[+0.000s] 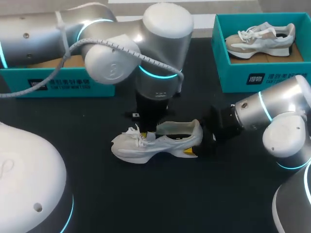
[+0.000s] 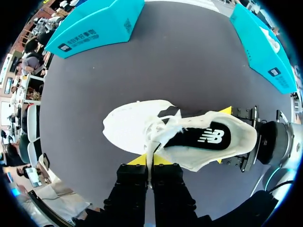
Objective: Take the shoe out of the shoebox, open the shoe tongue, remove and reinsert the insole, then place the shoe into the shoebox
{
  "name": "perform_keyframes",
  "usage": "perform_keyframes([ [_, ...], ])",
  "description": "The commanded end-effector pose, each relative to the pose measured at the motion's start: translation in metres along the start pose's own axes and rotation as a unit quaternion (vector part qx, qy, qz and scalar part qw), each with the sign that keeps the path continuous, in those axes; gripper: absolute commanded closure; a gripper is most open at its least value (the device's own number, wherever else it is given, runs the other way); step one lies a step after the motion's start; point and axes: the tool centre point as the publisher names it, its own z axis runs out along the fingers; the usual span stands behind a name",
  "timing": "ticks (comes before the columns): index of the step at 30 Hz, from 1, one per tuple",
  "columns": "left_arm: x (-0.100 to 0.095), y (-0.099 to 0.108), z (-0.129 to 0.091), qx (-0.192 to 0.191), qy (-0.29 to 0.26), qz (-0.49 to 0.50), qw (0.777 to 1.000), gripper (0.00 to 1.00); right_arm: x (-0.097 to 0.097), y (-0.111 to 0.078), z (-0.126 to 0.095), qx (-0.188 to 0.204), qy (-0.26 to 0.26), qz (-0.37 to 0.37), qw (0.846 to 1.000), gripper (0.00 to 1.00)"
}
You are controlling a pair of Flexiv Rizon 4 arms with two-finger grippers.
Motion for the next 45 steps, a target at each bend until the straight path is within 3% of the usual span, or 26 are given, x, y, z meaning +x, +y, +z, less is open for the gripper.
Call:
perform_keyframes([
  [1,-0.023,-0.002,0.005,0.006,0.067,-0.023,0.997,1.00,-0.003,-0.004,0.013,0.000,0.000,0.000,1.000,1.00],
  [11,-0.046,-0.013,0.024,0.009,0.056,-0.050,0.997,1.00,-0.003,-0.004,0.013,0.000,0.000,0.000,1.000,1.00],
  [15,-0.047,-0.008,0.040,0.007,0.042,-0.053,0.998,0.92,-0.003,-0.004,0.013,0.000,0.000,0.000,1.000,1.00],
  [21,-0.050,-0.010,0.069,-0.017,0.019,-0.082,0.996,0.60,-0.003,-0.004,0.013,0.000,0.000,0.000,1.000,1.00],
  [25,-0.053,-0.010,0.076,-0.021,0.010,-0.085,0.996,0.51,-0.003,-0.004,0.013,0.000,0.000,0.000,1.000,1.00],
  [26,-0.054,-0.010,0.077,-0.024,0.009,-0.088,0.996,0.42,-0.003,-0.004,0.013,0.000,0.000,0.000,1.000,1.00],
  [29,-0.058,-0.012,0.077,-0.029,0.009,-0.095,0.995,0.01,-0.003,-0.004,0.013,0.000,0.000,0.000,1.000,1.00],
  [32,-0.062,-0.012,0.067,-0.037,0.023,-0.092,0.995,0.00,-0.003,-0.004,0.013,0.000,0.000,0.000,1.000,1.00],
  [38,-0.063,-0.008,0.027,-0.013,0.066,-0.020,0.998,0.00,-0.003,-0.004,0.013,0.000,0.000,0.000,1.000,1.00],
  [45,-0.052,-0.007,-0.030,0.032,0.124,0.196,0.972,0.00,-0.003,-0.004,0.013,0.000,0.000,0.000,1.000,1.00],
])
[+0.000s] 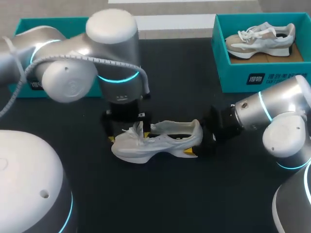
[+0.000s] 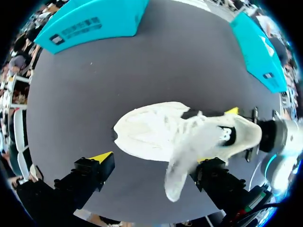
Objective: Take the shoe out of the shoebox, open the shoe tongue, remove and reinsert the insole, then place the shoe into the shoebox
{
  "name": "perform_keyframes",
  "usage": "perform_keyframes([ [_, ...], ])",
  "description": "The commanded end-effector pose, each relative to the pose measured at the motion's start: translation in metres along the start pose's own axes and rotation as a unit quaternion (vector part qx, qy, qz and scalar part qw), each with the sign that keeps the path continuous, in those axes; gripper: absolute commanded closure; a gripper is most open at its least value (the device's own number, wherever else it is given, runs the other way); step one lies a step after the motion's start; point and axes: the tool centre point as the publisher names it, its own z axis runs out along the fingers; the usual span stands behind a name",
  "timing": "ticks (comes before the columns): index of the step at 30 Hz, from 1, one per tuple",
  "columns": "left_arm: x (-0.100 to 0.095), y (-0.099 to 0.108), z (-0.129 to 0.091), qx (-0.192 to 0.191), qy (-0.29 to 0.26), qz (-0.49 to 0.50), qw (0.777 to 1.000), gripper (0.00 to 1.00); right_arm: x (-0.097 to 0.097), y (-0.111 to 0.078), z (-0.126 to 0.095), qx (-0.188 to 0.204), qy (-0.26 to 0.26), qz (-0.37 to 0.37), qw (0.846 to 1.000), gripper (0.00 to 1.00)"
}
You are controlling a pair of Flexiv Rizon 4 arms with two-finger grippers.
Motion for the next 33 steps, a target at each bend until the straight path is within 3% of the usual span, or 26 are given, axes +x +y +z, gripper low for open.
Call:
perform_keyframes([
  [1,-0.001,0.003,-0.045,0.036,0.041,0.173,0.983,0.00,-0.003,-0.004,0.013,0.000,0.000,0.000,1.000,1.00],
  [5,0.013,-0.004,-0.069,0.028,0.052,0.336,0.940,0.00,-0.003,-0.004,0.013,0.000,0.000,0.000,1.000,1.00],
  [10,0.030,-0.014,-0.092,0.034,0.050,0.542,0.838,0.00,-0.003,-0.004,0.013,0.000,0.000,0.000,1.000,1.00],
  [13,0.044,-0.027,-0.096,0.019,0.045,0.645,0.763,0.00,-0.003,-0.004,0.013,0.000,0.000,0.000,1.000,1.00],
  [19,0.061,-0.023,-0.102,0.050,0.012,0.834,0.549,0.00,-0.003,-0.004,0.013,0.000,0.000,0.000,1.000,1.00],
  [21,0.069,-0.023,-0.102,0.053,0.030,0.855,0.515,0.00,-0.003,-0.004,0.013,0.000,0.000,0.000,1.000,1.00],
  [22,0.072,-0.023,-0.102,0.056,0.042,0.863,0.500,0.55,-0.003,-0.004,0.013,0.000,0.000,0.000,1.000,1.00],
  [23,0.074,-0.022,-0.103,0.057,0.053,0.871,0.484,1.00,-0.003,-0.004,0.013,0.000,0.000,0.000,1.000,1.00],
  [26,0.079,-0.018,-0.103,0.069,0.080,0.886,0.452,1.00,-0.003,-0.004,0.013,0.000,0.000,0.000,1.000,1.00],
  [28,0.080,-0.015,-0.103,0.070,0.085,0.888,0.447,1.00,-0.003,-0.004,0.013,0.000,0.000,0.000,1.000,1.00],
  [29,0.082,-0.013,-0.103,0.065,0.074,0.887,0.451,1.00,-0.003,-0.004,0.013,0.000,0.000,0.000,1.000,1.00],
  [31,0.087,-0.010,-0.103,0.050,0.060,0.873,0.481,1.00,-0.003,-0.004,0.013,0.000,0.000,0.000,1.000,1.00],
  [33,0.087,-0.010,-0.103,0.050,0.060,0.873,0.481,1.00,-0.003,-0.004,0.013,0.000,0.000,0.000,1.000,1.00],
])
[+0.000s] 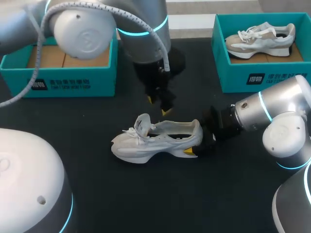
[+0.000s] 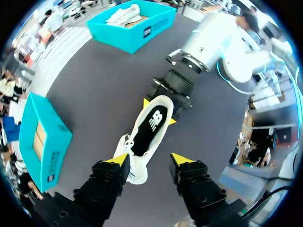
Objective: Take the shoe out of the shoebox, open the shoe tongue, remove and reinsert the insole, then place the shoe into the shoebox
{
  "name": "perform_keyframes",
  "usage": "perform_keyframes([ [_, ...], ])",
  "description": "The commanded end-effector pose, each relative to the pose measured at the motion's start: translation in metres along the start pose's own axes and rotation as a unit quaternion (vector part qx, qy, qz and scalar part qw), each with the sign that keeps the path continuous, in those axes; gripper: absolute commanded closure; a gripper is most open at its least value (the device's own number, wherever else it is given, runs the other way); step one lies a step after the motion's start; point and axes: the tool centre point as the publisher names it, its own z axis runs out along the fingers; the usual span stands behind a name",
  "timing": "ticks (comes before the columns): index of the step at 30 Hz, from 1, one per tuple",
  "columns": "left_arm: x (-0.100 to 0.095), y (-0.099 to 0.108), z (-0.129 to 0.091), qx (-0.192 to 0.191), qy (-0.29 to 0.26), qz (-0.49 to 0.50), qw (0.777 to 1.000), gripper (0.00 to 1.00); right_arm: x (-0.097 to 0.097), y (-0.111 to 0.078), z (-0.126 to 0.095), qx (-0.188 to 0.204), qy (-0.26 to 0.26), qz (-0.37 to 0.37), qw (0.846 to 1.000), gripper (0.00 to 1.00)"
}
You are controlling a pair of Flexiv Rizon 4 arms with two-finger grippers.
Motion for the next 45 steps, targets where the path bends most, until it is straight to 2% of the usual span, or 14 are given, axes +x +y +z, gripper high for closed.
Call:
perform_keyframes([
  [1,0.001,-0.001,0.001,0.017,0.035,0.501,0.865,1.00,-0.003,-0.004,0.013,0.001,0.000,0.000,1.000,1.00],
  [20,0.001,-0.001,0.001,0.017,0.035,0.501,0.865,1.00,-0.003,-0.004,0.013,0.001,0.000,0.000,1.000,1.00],
  [21,0.003,-0.003,0.009,0.028,0.063,0.518,0.853,1.00,-0.003,-0.004,0.013,0.001,0.000,0.000,1.000,1.00],
  [23,0.004,-0.008,0.023,0.036,0.062,0.516,0.854,1.00,-0.003,-0.004,0.013,0.001,0.000,0.000,1.000,1.00],
  [24,0.004,-0.010,0.028,0.053,0.070,0.524,0.847,1.00,-0.003,-0.004,0.013,0.001,0.000,0.000,1.000,1.00],
  [26,0.001,-0.014,0.039,0.054,0.065,0.523,0.848,1.00,-0.003,-0.004,0.013,0.001,0.000,0.000,1.000,1.00],
  [27,-0.002,-0.017,0.044,0.068,0.064,0.522,0.848,1.00,-0.003,-0.004,0.013,0.001,0.000,0.000,1.000,1.00],
  [28,-0.004,-0.018,0.051,0.058,0.060,0.518,0.851,1.00,-0.003,-0.004,0.013,0.001,0.000,0.000,1.000,1.00],
  [29,-0.005,-0.019,0.055,0.071,0.058,0.515,0.852,1.00,-0.003,-0.004,0.013,0.001,0.000,0.000,1.000,1.00],
  [31,-0.006,-0.020,0.062,0.067,0.054,0.506,0.858,1.00,-0.003,-0.004,0.013,0.001,0.000,0.000,1.000,1.00],
  [32,-0.007,-0.021,0.066,0.078,0.059,0.505,0.857,1.00,-0.003,-0.004,0.013,0.001,0.000,0.000,1.000,1.00],
  [37,-0.008,-0.028,0.097,0.059,0.063,0.503,0.860,1.00,-0.003,-0.004,0.013,0.001,0.000,0.000,1.000,1.00],
  [44,-0.003,-0.029,0.119,0.040,0.053,0.475,0.878,1.00,-0.003,-0.004,0.013,0.001,0.000,0.000,1.000,1.00],
  [45,-0.002,-0.029,0.121,0.053,0.063,0.466,0.881,1.00,-0.003,-0.004,0.013,0.001,0.000,0.000,1.000,1.00],
])
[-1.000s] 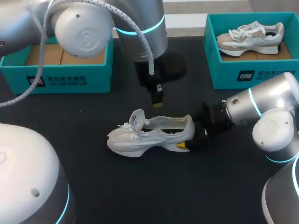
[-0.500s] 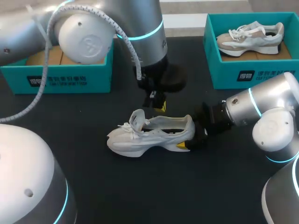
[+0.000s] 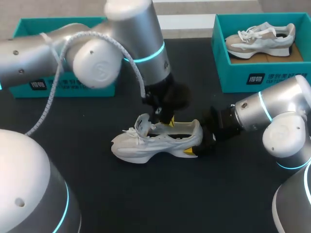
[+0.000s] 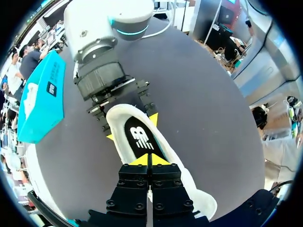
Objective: Take the shoe out of the shoebox, open the shoe tongue, remove and reinsert the insole, then place the shoe into the shoebox
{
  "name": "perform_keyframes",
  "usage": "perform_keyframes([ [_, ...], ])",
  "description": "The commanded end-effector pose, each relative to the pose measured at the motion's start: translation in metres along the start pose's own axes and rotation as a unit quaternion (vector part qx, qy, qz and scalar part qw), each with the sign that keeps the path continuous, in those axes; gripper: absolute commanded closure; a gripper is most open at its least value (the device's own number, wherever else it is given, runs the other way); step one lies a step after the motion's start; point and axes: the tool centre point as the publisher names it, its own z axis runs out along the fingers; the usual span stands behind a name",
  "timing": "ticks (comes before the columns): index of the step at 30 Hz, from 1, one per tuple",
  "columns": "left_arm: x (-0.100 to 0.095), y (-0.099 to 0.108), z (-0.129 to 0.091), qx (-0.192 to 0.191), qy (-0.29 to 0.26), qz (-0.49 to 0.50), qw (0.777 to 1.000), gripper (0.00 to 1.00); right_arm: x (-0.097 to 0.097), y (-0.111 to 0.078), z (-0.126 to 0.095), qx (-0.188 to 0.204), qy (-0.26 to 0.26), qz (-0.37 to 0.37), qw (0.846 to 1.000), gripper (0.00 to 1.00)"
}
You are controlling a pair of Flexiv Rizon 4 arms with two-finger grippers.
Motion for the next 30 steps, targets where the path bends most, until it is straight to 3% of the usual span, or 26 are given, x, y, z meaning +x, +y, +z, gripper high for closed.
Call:
perform_keyframes([
  [1,-0.001,-0.009,0.017,0.008,0.007,-0.013,1.000,1.00,-0.003,-0.004,0.013,0.000,0.000,0.000,1.000,1.00],
  [14,-0.001,-0.009,0.017,0.008,0.007,-0.013,1.000,1.00,-0.003,-0.004,0.013,0.000,0.000,0.000,1.000,1.00],
  [16,-0.002,-0.013,0.030,-0.025,-0.012,-0.048,0.998,1.00,-0.003,-0.004,0.013,0.000,0.000,0.000,1.000,1.00],
  [22,-0.010,-0.006,0.045,-0.031,-0.034,-0.076,0.996,1.00,-0.003,-0.004,0.013,0.000,0.000,0.000,1.000,1.00],
  [24,-0.012,-0.003,0.050,-0.018,-0.034,-0.076,0.996,1.00,-0.003,-0.004,0.013,0.000,0.000,0.000,1.000,1.00],
  [30,-0.007,0.003,0.061,-0.018,-0.008,-0.084,0.996,1.00,-0.003,-0.004,0.013,0.000,0.000,0.000,1.000,1.00],
])
